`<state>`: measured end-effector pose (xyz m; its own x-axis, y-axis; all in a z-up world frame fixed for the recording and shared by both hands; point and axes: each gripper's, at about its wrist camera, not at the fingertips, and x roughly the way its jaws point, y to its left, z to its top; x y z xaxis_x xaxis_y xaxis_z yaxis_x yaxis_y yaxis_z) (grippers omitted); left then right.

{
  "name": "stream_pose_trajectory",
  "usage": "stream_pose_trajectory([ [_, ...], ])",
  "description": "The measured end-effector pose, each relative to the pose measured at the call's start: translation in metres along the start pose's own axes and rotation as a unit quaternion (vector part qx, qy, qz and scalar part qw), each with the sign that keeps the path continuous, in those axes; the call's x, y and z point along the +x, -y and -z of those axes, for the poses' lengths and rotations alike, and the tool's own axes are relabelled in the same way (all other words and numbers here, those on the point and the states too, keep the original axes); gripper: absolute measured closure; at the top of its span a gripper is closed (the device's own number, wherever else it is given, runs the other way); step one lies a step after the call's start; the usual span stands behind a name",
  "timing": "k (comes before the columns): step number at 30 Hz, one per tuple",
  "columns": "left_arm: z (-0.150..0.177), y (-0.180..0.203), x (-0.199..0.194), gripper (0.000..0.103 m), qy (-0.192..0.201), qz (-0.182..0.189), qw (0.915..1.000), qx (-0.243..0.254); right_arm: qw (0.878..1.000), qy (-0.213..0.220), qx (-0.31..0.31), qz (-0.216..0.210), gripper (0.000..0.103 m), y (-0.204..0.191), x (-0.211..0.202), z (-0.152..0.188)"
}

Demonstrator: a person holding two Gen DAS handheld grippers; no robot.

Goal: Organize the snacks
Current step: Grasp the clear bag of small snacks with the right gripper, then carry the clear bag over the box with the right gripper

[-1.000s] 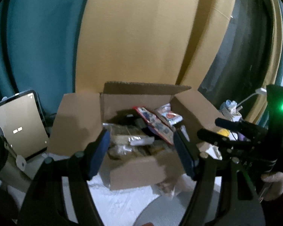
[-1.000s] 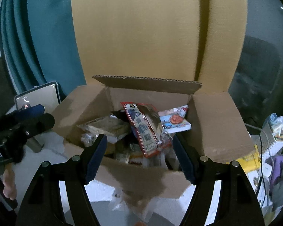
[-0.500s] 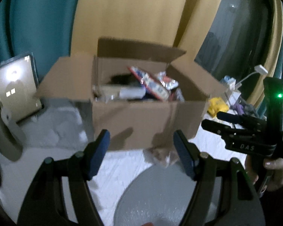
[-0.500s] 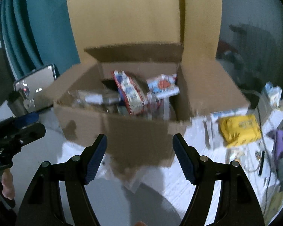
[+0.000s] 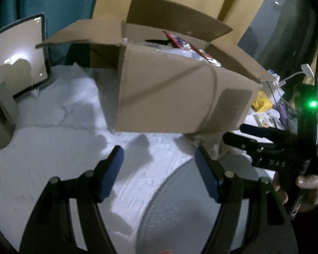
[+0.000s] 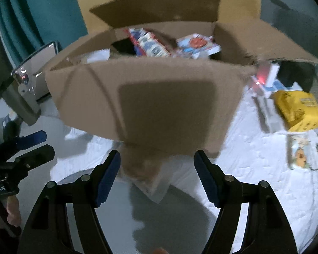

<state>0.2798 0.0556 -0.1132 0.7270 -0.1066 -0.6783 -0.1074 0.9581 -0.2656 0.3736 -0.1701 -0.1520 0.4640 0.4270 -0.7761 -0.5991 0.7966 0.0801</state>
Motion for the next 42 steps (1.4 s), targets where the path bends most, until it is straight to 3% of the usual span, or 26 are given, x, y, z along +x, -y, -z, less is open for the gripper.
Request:
stream_pose_trajectory([
  [7,0.003,-0.019,0.008,0.032,-0.005,-0.002,0.9999,-0.016,0.999,-0.033,-0.001,-0.014,0.020,-0.013,0.034,0.000],
  [16,0.004,-0.025,0.005,0.032,-0.004,-0.001,0.9998,-0.018,0.999,-0.039,-0.014,-0.003,0.024,-0.029,0.044,0.008],
  [17,0.004,-0.024,0.003,0.032,-0.002,-0.001,0.9998,-0.017,0.999,-0.035,-0.018,0.001,0.029,-0.031,0.042,0.008],
  [19,0.005,-0.023,0.000,0.032,0.000,0.000,0.9999,-0.016,0.999,-0.032,-0.027,0.004,0.030,-0.034,0.038,0.009],
  [32,0.008,-0.004,-0.033,0.032,0.024,-0.005,0.9997,0.000,0.999,0.005,-0.048,-0.018,0.030,-0.044,-0.019,0.022],
  [42,-0.008,0.016,-0.050,0.032,0.045,-0.003,0.9988,0.018,0.997,0.048,-0.060,-0.022,0.030,-0.046,-0.067,0.014],
])
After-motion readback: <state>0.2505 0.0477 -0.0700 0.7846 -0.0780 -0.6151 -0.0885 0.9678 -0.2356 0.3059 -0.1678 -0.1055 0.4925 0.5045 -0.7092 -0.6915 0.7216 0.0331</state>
